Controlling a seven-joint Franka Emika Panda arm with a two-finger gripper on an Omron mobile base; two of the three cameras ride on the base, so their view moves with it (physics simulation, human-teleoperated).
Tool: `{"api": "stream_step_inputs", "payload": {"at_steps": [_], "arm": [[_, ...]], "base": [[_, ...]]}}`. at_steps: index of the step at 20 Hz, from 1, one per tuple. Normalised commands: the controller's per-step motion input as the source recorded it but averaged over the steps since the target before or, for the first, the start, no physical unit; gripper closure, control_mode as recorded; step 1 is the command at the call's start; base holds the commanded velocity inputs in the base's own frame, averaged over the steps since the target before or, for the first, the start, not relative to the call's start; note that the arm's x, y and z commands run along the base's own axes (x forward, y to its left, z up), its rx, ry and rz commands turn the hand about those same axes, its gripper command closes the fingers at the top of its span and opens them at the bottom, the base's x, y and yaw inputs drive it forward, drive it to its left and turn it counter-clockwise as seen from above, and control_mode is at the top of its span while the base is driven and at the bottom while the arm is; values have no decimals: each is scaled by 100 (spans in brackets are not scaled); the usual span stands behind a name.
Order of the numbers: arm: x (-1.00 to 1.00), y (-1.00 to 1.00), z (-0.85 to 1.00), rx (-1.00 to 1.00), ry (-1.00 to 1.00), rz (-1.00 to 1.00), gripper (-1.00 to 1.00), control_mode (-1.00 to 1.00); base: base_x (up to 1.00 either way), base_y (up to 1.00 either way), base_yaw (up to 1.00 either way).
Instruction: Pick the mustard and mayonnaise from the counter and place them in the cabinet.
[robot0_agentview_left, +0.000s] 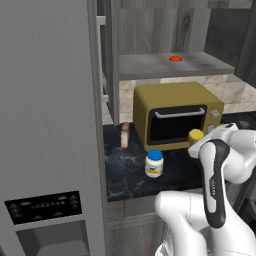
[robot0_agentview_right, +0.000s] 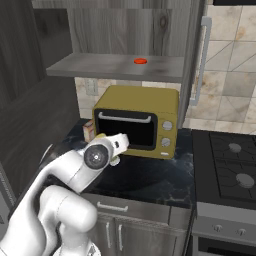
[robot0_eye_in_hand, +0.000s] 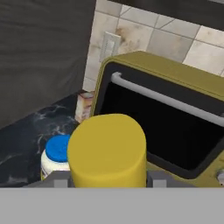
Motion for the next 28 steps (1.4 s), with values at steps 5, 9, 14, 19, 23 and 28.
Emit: {"api": "stream_step_inputs", "payload": {"at_steps": [5, 9, 14, 19, 23, 28], "arm": [[0, 0, 69, 11, 0, -21, 100, -100], [0, 0, 71, 12, 0, -23, 100, -100], [0, -7, 68, 11, 0, -23, 100, -100], [0, -8, 66, 8, 0, -21, 100, -100], [0, -10, 61, 4, -4, -16, 100, -100], [0, -11, 56, 2, -11, -9, 100, -100]], "base": [[0, 0, 0], [0, 0, 0], [0, 0, 0], [0, 0, 0], [0, 0, 0], [0, 0, 0]]}}
